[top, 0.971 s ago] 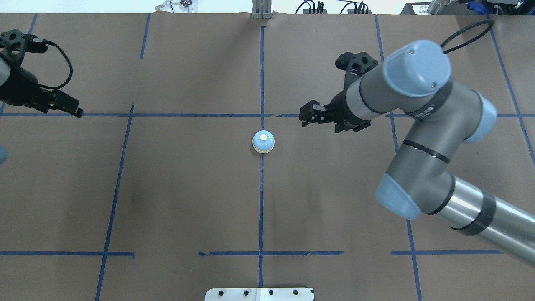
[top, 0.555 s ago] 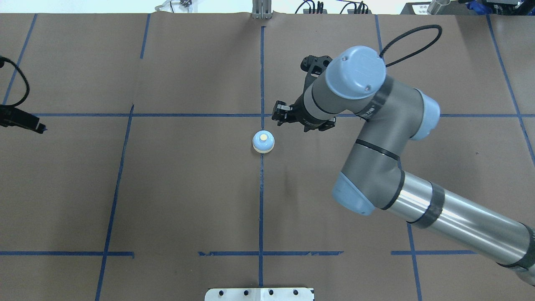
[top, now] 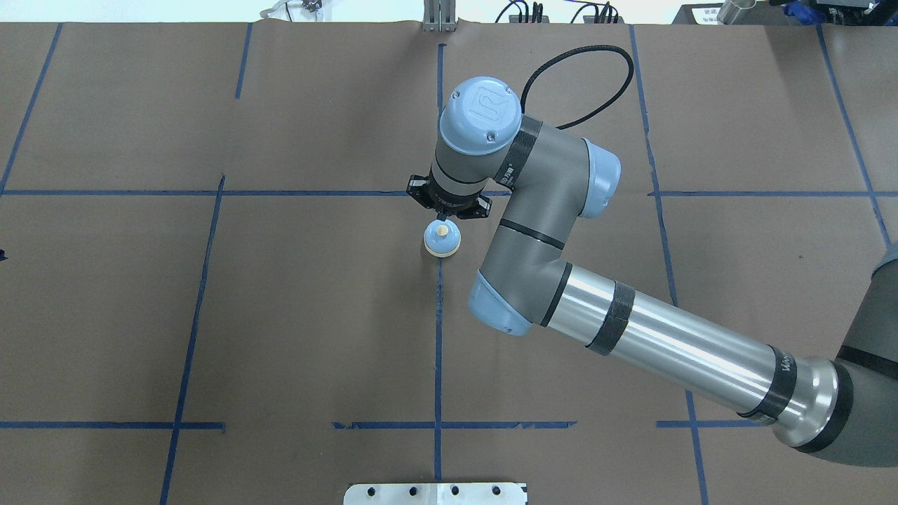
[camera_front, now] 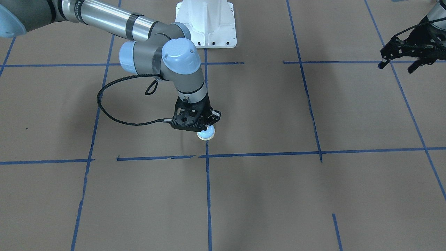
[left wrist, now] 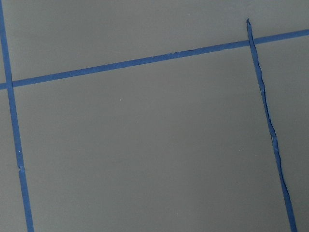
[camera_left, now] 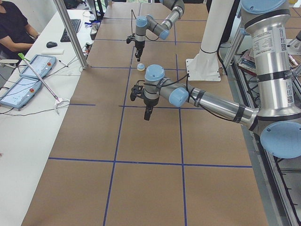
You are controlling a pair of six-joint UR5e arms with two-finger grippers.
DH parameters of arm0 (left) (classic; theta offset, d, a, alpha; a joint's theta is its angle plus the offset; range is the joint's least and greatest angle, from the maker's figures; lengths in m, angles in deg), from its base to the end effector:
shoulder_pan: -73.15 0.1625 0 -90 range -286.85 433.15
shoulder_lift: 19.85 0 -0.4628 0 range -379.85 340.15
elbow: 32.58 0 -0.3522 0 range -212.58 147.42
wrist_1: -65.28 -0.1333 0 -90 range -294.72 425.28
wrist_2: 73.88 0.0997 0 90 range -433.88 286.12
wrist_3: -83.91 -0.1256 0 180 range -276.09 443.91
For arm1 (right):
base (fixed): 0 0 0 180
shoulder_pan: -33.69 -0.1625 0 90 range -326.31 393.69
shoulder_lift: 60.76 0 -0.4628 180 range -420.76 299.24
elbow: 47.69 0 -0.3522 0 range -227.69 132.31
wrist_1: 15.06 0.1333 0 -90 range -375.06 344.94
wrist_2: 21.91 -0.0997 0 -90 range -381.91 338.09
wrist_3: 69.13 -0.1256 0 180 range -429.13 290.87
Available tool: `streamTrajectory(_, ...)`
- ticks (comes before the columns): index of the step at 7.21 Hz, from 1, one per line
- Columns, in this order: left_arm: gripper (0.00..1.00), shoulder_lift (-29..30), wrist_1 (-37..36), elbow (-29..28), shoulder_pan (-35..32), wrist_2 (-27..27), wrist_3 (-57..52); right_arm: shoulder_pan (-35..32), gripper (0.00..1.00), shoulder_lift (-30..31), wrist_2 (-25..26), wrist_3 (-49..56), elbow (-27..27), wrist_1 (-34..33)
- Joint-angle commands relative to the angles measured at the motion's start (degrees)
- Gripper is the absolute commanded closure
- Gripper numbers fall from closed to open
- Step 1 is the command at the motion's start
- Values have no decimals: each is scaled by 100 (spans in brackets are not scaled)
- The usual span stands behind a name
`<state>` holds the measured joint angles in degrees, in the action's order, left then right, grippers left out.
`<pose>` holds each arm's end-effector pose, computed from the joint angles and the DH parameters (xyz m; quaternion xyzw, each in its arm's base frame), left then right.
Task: Place and press bell with both arms
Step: 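Lower the right gripper onto the bell's top button and press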
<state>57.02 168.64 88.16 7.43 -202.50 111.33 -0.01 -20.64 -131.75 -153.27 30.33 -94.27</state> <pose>0.1007 -0.3567 0.5395 0.0878 0.3966 0.0633 0.9116 -0.6039 -0.5118 0.2475 -0.0103 -0.4352 0.1470 0.8882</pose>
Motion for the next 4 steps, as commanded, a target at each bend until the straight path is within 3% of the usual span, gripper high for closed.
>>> streamTrajectory(1,0,-22,9,55,-2,-5,-1,100,100,-39,6,-33,-50,-287)
streamTrajectory(4,0,-14,0,99,-11,-14,8,153,100,-30,33,-15,-129,-279)
